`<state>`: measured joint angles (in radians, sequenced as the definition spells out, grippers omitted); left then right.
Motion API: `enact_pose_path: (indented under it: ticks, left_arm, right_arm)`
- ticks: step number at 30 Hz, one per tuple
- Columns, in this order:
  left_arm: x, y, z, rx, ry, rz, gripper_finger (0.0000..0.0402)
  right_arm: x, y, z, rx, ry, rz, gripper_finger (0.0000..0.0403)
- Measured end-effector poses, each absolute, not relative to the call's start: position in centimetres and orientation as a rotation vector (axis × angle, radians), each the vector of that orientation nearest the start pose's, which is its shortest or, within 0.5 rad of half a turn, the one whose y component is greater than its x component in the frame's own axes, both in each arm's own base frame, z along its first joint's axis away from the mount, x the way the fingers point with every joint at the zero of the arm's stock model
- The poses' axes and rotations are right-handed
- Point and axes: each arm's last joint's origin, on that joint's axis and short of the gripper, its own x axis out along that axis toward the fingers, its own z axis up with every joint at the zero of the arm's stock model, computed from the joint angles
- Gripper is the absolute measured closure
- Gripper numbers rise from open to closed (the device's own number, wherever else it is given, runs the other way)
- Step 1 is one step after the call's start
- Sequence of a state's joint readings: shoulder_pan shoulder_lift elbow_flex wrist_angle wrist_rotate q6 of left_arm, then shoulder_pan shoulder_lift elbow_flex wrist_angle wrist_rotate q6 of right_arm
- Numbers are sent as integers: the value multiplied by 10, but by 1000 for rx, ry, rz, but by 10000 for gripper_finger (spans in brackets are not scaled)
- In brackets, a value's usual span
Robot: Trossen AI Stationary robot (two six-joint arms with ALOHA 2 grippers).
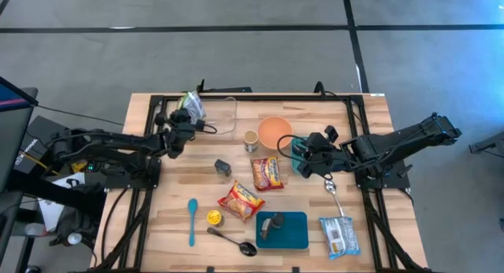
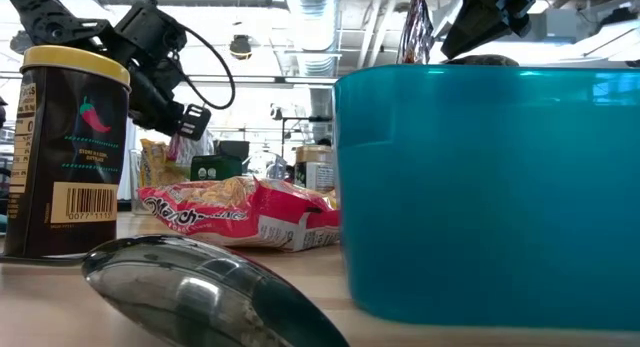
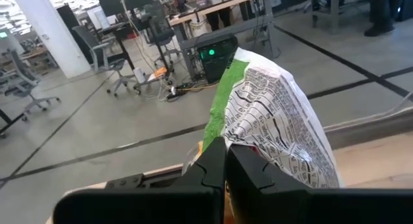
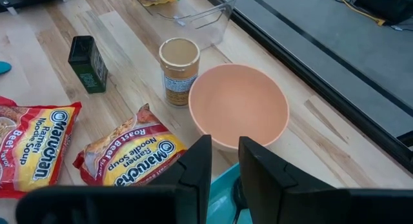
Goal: Pick & Place Food Item
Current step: Put the green noodle pack into the transparent bin
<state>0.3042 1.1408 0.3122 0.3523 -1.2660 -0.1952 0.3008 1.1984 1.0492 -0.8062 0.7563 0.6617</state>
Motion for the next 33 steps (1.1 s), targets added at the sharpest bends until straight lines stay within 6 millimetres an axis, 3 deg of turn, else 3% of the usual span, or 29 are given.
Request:
enact_pose_path:
  ticks: [8,20,33]
  left_arm:
    - [174,84,156,106,363,1575,401]
    - [175,85,155,91,353,1578,399]
    - [175,85,155,89,353,1574,358]
  right_arm:
    - [222,48,300,128,644,-661,331]
    - [222,48,300,121,646,-658,331]
    - [222,48,300,122,646,-658,331]
